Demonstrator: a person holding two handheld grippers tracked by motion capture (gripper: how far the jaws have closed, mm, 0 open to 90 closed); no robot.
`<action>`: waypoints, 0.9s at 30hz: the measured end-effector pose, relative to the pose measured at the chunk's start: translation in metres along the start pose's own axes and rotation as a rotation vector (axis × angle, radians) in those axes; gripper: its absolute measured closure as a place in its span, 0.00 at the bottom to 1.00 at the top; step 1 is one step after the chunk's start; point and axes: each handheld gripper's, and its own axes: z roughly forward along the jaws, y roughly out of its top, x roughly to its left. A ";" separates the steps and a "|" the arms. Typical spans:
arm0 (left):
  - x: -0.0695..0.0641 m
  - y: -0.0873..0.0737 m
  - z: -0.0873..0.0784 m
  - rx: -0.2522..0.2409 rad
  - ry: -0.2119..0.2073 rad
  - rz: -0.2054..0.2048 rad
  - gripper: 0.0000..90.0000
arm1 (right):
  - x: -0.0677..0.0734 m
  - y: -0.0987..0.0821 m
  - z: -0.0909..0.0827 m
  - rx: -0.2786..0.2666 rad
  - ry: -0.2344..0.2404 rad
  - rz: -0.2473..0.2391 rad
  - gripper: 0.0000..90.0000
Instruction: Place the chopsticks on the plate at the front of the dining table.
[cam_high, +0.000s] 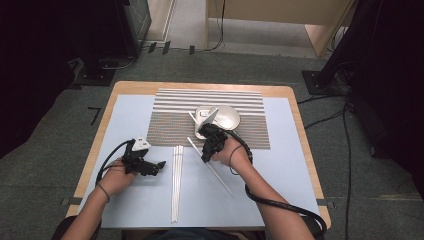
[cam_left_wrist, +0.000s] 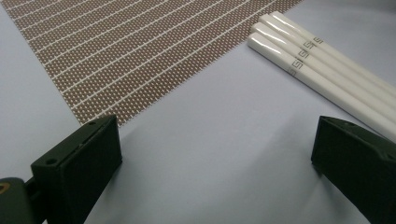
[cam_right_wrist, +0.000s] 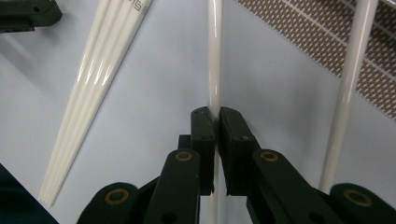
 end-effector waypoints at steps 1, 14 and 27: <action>0.000 0.000 0.000 0.000 0.000 0.000 0.01 | 0.000 0.001 0.000 -0.002 0.001 0.001 0.95; 0.000 0.000 0.000 0.001 -0.001 0.000 0.01 | 0.000 0.012 -0.012 -0.029 -0.017 0.013 0.95; 0.000 0.000 0.000 0.001 -0.001 -0.001 0.01 | -0.004 0.026 -0.018 -0.028 -0.049 0.020 0.95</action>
